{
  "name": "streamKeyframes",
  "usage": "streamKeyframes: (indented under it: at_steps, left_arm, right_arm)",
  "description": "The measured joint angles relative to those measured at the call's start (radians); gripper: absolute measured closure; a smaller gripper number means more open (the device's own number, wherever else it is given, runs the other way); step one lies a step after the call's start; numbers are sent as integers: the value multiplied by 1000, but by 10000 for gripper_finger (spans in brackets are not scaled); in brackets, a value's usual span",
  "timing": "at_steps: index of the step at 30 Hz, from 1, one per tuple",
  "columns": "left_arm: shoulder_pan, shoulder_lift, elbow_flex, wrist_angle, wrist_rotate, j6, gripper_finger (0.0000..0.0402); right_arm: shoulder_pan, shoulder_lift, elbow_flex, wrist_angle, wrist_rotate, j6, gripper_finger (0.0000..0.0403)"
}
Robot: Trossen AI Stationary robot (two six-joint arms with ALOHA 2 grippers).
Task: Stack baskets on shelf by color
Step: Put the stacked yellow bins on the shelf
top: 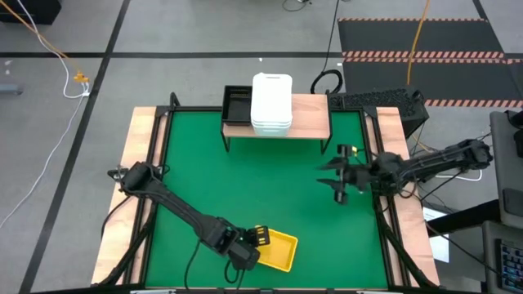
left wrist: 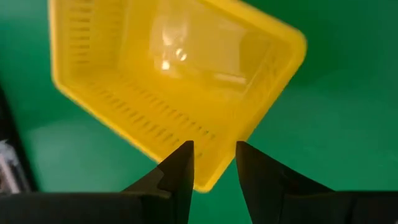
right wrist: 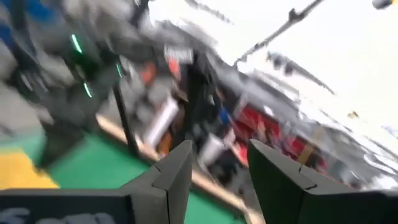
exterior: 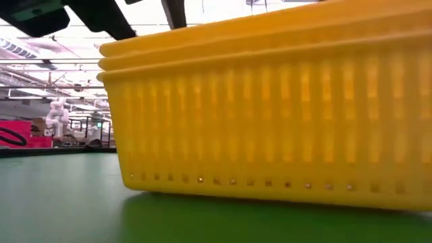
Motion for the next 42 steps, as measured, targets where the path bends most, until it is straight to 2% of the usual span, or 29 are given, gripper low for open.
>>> streamKeyframes:
  at_steps: [7, 9, 10, 12, 16, 19, 27, 32, 38, 42]
  left_arm:
    - [-3, -6, 34, -7, -48, -28, 279]
    - [-7, -6, 57, -11, -80, -30, 279]
    - [-8, -6, 72, -23, -93, -31, 279]
    - [-10, -6, 109, -71, -98, -52, 279]
    - [0, -9, 128, -156, -14, -149, 280]
    - [2, -9, 81, -171, 24, -145, 280]
    - [7, -8, -48, -30, 18, 0, 280]
    - [6, -8, -43, 59, -17, 37, 280]
    - [-7, -8, -19, 79, -22, 49, 280]
    - [-7, -8, -19, 72, 16, 40, 280]
  right_arm:
    - [1, 1, -2, 149, -385, 141, 255]
    - [1, 0, -2, 170, -436, 182, 255]
    - [1, 0, -2, 166, -435, 194, 255]
    - [1, 0, -2, 122, -368, 204, 255]
    - [-7, 9, -2, -55, -91, 124, 255]
    - [-14, 21, -2, -150, 25, 32, 255]
    - [-16, 43, -2, -111, -59, -7, 255]
    - [-16, 44, -2, -101, -61, -2, 255]
    - [-15, 44, -2, -101, -61, -2, 255]
    - [-14, 44, -2, -101, -61, -2, 255]
